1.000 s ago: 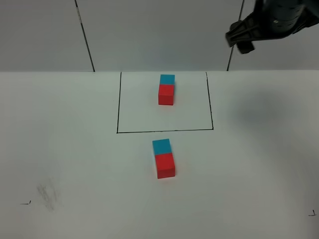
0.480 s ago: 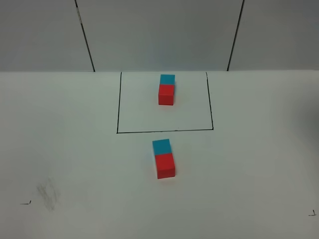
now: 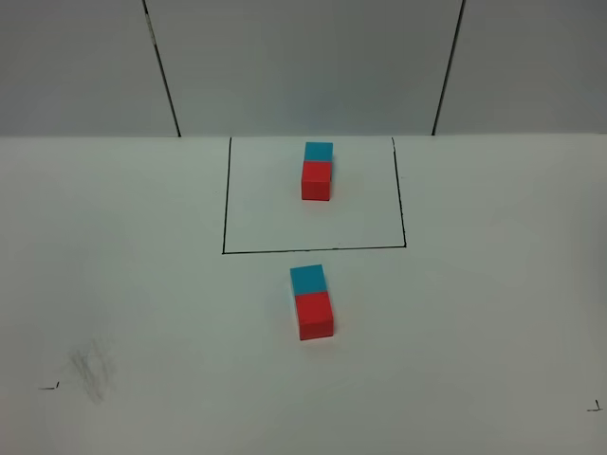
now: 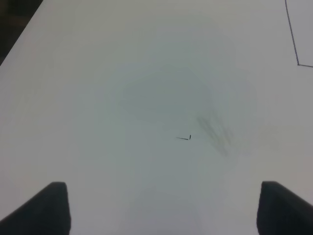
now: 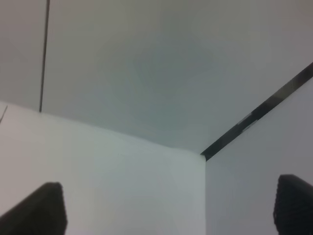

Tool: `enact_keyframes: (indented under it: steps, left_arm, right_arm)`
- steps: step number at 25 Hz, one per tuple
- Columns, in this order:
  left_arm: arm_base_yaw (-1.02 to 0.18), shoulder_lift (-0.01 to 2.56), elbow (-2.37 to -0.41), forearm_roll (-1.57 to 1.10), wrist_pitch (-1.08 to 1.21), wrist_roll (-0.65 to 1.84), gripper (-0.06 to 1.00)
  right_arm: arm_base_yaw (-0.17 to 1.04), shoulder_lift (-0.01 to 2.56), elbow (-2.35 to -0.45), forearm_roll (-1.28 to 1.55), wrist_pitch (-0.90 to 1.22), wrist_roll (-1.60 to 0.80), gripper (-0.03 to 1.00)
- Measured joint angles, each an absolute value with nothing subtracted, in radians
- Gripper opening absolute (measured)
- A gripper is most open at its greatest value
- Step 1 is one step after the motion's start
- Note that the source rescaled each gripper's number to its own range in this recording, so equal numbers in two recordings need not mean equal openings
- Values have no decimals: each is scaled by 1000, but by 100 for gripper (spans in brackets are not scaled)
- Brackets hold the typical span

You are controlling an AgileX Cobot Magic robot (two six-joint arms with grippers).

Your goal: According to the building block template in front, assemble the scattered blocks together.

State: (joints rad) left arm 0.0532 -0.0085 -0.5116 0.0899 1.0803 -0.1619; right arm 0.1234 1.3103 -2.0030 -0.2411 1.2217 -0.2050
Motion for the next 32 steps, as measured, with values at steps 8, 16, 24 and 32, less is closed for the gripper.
enact_keyframes:
  steps: [8,16,24,32]
  left_arm:
    - [53,-9,-512,90,1080,-162,99]
    - [53,-9,-512,90,1080,-162,99]
    - [53,-9,-512,90,1080,-162,99]
    - [53,-9,-512,90,1080,-162,99]
  right_arm:
    - [123,948,-1747,-286,1220,-221,87]
    - [123,574,-1344,-380,1225,-129,87]
    - [123,217,-1097,-357,1225,17,87]
    - [123,-9,-857,-231,1197,105,87]
